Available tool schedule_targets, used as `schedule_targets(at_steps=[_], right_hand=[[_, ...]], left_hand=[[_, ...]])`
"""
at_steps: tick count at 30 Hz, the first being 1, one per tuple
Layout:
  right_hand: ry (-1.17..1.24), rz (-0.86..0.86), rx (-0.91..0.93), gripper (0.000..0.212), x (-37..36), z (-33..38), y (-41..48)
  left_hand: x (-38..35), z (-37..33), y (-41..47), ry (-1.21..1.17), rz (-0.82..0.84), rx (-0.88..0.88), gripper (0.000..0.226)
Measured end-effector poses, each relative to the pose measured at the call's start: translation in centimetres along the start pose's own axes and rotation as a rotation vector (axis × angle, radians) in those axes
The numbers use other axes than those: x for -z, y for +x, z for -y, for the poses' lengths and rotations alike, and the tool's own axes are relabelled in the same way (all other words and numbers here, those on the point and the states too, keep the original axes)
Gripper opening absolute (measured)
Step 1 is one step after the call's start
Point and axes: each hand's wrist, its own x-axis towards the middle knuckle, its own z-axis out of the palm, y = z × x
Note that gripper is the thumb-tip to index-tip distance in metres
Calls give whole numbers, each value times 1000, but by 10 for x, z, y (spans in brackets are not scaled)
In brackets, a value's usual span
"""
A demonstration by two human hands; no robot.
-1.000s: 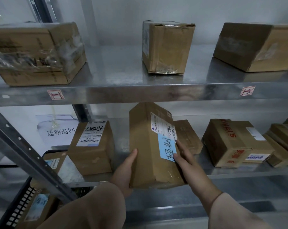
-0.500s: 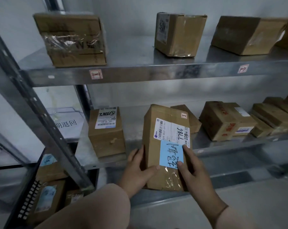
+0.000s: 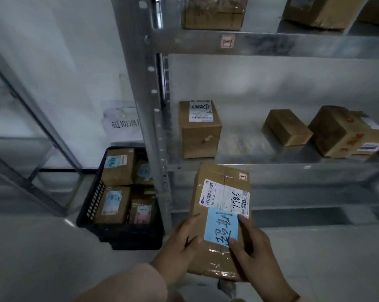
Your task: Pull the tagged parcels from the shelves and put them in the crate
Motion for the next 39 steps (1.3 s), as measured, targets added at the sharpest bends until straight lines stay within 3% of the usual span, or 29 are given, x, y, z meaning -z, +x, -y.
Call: schedule_targets(at_steps=[6,10,17,29,39], right_hand=[[-19,219,44,63,-72,16,-10],[-2,416,86,66,-110,37,4],[-5,570,197,65,-148,65,47],[-180,733,255,55,-205,75,135],[-197,700,115,54,-283,82,183]], left_hand=[[44,61,-60,-87,-131,65,63],[72,89,-79,-213,-273,137,62],[117,113,-67,-266,-407,180,59],[205,160,-14,-244,-549,334,56],[284,260,59,-214,-434,437,60]])
